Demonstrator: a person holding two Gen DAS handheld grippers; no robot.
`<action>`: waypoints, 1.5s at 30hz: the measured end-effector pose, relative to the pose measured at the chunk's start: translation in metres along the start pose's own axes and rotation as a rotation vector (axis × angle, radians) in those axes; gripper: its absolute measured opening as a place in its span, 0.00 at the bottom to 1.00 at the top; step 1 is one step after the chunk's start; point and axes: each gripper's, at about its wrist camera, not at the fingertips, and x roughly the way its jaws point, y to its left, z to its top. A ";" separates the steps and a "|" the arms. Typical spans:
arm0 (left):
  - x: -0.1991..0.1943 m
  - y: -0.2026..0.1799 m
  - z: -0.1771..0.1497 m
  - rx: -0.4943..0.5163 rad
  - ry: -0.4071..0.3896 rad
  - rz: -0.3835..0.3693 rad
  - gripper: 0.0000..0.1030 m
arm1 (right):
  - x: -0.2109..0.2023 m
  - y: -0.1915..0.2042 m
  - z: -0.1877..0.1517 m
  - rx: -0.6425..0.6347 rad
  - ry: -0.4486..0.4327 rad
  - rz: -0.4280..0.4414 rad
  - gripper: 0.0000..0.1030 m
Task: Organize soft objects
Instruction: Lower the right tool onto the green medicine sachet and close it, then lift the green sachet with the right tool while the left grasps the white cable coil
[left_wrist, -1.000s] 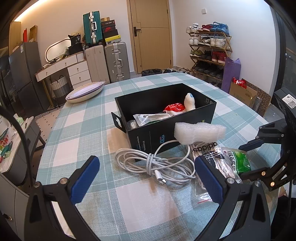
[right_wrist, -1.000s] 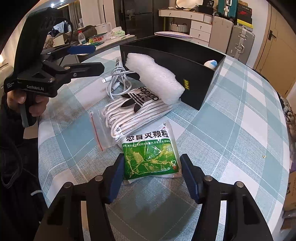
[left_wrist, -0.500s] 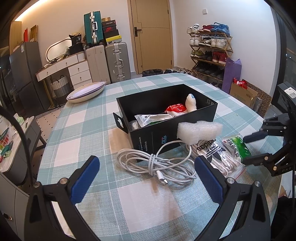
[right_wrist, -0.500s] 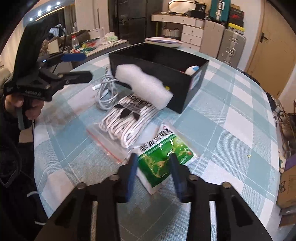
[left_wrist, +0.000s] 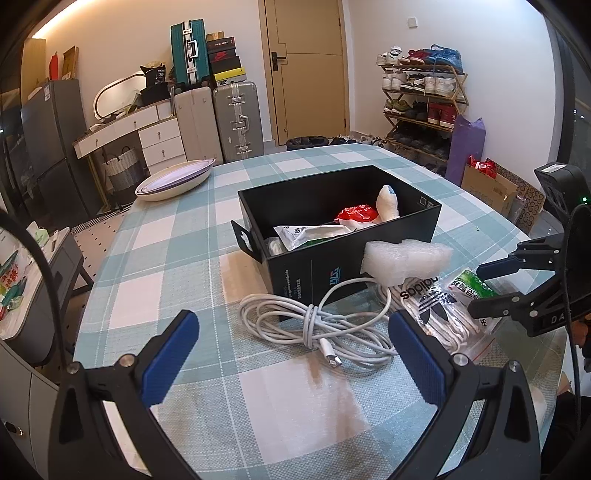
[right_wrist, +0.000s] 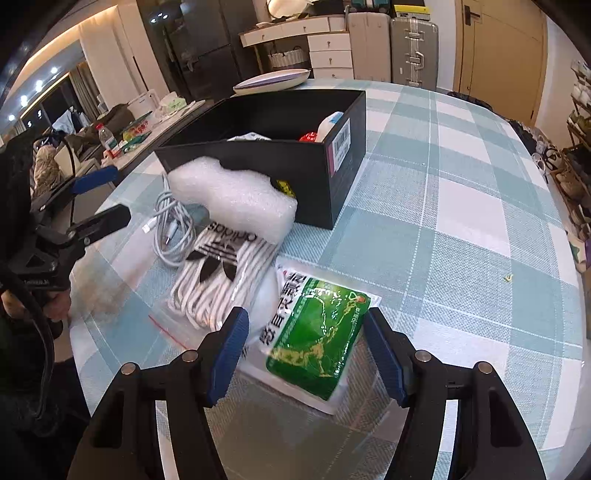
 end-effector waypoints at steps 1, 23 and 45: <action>0.000 0.000 0.000 0.001 0.001 0.001 1.00 | 0.003 0.001 0.001 -0.002 0.002 -0.023 0.65; 0.008 0.004 -0.003 -0.018 0.034 -0.003 1.00 | -0.016 0.009 -0.005 -0.107 -0.082 -0.044 0.40; 0.062 0.041 -0.002 -0.288 0.200 -0.007 1.00 | -0.048 -0.002 0.000 -0.068 -0.202 -0.034 0.40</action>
